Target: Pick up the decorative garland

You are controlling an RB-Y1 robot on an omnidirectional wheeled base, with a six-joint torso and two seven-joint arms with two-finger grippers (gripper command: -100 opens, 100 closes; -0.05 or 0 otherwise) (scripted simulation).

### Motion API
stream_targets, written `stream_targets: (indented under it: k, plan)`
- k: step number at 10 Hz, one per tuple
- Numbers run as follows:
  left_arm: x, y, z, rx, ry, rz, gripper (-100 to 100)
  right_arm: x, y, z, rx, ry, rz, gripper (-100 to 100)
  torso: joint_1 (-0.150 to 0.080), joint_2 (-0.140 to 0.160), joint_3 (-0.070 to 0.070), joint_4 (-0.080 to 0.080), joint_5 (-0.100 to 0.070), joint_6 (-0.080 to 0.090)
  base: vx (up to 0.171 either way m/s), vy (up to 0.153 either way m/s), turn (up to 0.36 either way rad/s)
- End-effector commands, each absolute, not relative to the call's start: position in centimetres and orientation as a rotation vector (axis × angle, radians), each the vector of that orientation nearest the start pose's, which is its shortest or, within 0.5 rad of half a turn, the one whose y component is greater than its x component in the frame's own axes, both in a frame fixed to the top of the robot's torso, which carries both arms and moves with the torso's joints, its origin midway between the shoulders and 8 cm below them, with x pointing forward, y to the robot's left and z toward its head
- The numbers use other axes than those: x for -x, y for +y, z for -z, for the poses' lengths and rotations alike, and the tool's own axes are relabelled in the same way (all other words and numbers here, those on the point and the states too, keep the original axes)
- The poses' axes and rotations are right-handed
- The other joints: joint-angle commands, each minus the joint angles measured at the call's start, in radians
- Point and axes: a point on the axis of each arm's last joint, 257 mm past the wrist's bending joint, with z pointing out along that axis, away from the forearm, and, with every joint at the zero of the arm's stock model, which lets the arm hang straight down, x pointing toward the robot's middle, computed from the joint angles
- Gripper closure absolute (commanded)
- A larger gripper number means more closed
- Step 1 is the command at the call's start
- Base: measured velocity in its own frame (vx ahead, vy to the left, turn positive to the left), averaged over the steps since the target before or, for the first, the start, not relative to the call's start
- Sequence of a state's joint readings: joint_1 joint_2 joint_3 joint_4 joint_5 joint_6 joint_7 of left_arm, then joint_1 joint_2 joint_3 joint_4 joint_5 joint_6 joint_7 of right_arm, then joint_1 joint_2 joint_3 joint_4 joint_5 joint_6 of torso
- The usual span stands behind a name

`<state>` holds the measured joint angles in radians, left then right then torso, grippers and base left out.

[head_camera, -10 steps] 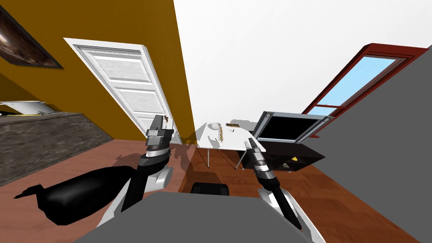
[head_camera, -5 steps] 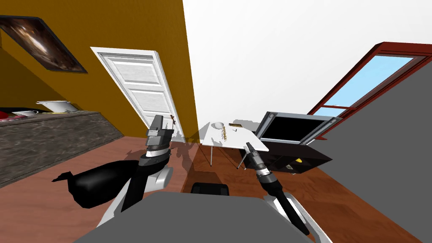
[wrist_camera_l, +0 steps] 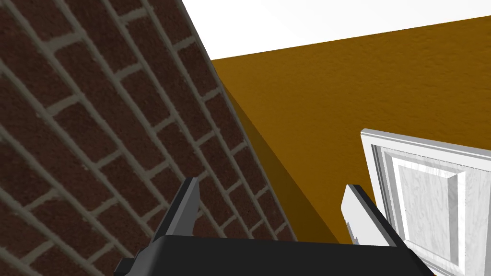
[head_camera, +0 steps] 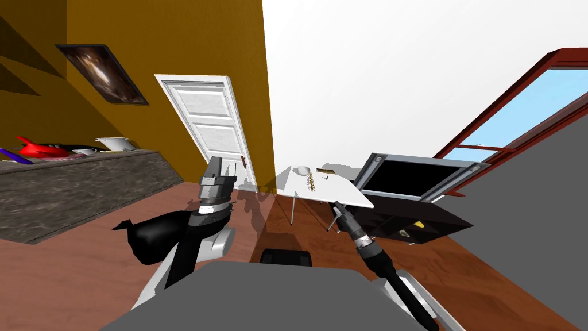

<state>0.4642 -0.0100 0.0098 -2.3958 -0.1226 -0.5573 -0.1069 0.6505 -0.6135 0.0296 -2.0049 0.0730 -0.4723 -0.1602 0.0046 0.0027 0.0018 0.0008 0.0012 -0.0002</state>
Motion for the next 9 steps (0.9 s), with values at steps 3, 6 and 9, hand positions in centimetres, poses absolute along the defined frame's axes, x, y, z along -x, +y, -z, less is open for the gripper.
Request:
stream_targets:
  k: [3,6,9]
  plan:
    - [-30.9,25.5,-9.3,0.39,0.547,1.162,0,-33.1,-30.1,21.6,-0.616,1.582,-1.12,-100,0.0,-0.001,-0.001,0.0,0.0,0.0,-0.021,0.085,0.097]
    - [-30.9,25.5,-9.3,0.39,0.547,1.162,0,-30.7,-32.5,26.3,-0.669,1.735,-1.051,-100,0.0,-0.002,-0.001,0.0,0.0,0.0,-0.008,0.094,0.138]
    - [-30.9,25.5,-9.3,0.39,0.547,1.162,0,-29.2,-34.3,28.6,-0.665,1.844,-0.996,-100,0.001,-0.003,-0.002,-0.001,0.0,0.0,0.018,0.098,0.098]
